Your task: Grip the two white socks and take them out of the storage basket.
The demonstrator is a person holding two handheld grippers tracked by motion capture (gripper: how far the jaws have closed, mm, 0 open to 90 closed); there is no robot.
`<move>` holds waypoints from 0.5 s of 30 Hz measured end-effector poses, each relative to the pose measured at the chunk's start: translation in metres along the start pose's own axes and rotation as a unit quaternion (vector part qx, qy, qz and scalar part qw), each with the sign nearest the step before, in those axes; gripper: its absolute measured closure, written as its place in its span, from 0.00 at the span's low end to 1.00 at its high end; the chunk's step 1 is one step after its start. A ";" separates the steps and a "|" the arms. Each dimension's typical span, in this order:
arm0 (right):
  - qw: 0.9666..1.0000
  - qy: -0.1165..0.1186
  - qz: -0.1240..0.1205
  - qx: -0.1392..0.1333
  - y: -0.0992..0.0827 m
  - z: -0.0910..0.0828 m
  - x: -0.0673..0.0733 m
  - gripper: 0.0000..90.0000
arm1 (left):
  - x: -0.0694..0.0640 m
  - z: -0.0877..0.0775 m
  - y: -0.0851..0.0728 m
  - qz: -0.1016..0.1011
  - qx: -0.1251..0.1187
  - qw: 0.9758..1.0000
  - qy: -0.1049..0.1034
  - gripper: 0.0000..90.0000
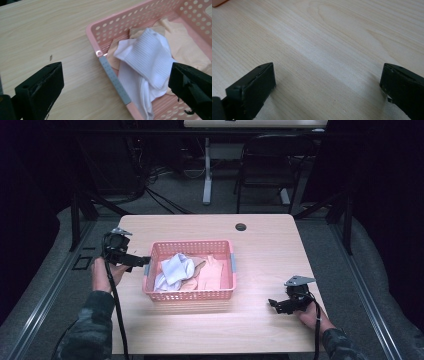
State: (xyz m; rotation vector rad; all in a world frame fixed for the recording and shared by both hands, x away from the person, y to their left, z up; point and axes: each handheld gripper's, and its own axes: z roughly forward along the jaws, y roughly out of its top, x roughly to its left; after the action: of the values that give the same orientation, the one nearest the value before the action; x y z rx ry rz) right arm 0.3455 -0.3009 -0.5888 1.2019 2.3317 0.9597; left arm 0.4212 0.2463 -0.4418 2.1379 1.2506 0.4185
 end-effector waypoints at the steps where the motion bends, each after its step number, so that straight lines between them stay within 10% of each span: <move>1: 1.000 0.000 0.000 0.000 0.000 0.000 0.000 0.00 | -0.002 0.002 0.002 0.002 0.001 1.000 -0.002 0.00; 15: 1.000 -0.001 0.000 0.001 0.000 0.000 0.000 0.00 | -0.031 0.040 0.030 0.036 0.042 0.998 -0.026 0.00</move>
State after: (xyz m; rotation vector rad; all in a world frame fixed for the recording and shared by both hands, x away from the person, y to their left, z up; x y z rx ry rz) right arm 0.3450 -0.3010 -0.5887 1.2024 2.3310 0.9566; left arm 0.4475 0.1944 -0.4513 2.2555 1.1831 0.3454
